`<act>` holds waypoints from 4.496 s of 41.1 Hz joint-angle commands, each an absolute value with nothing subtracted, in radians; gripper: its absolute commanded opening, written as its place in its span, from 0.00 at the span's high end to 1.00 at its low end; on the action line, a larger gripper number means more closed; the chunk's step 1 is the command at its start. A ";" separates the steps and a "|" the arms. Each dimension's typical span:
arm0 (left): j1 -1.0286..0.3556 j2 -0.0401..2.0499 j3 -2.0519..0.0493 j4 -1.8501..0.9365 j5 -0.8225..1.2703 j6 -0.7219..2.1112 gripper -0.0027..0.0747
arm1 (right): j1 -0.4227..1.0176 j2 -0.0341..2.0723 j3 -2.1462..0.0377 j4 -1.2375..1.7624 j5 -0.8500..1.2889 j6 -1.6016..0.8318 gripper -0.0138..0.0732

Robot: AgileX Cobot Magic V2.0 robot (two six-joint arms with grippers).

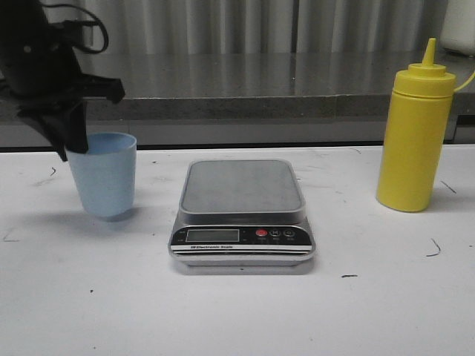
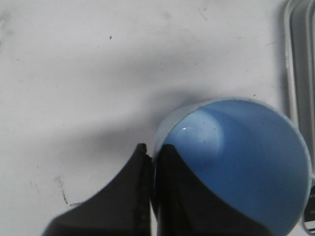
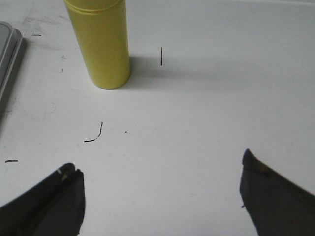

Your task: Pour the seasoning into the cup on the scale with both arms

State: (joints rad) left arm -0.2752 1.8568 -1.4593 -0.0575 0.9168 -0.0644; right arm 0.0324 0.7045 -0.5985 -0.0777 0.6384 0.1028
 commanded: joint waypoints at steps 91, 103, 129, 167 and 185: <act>-0.573 1.699 -1.760 0.023 0.912 -0.092 0.44 | 0.036 0.708 -0.632 -0.098 0.581 0.094 0.09; -0.571 1.374 -1.404 0.032 0.782 -0.092 0.44 | 0.036 0.708 -0.632 -0.098 0.581 0.094 0.09; -0.569 0.697 -0.871 0.034 0.731 -0.148 0.44 | 0.036 0.708 -0.632 -0.098 0.581 0.094 0.09; -0.569 0.505 -0.736 0.072 0.726 -0.140 0.44 | 0.036 0.708 -0.632 -0.098 0.581 0.094 0.09; -0.569 0.505 -0.736 0.072 0.726 -0.140 0.44 | 0.132 0.708 -0.655 -0.053 0.613 0.011 0.09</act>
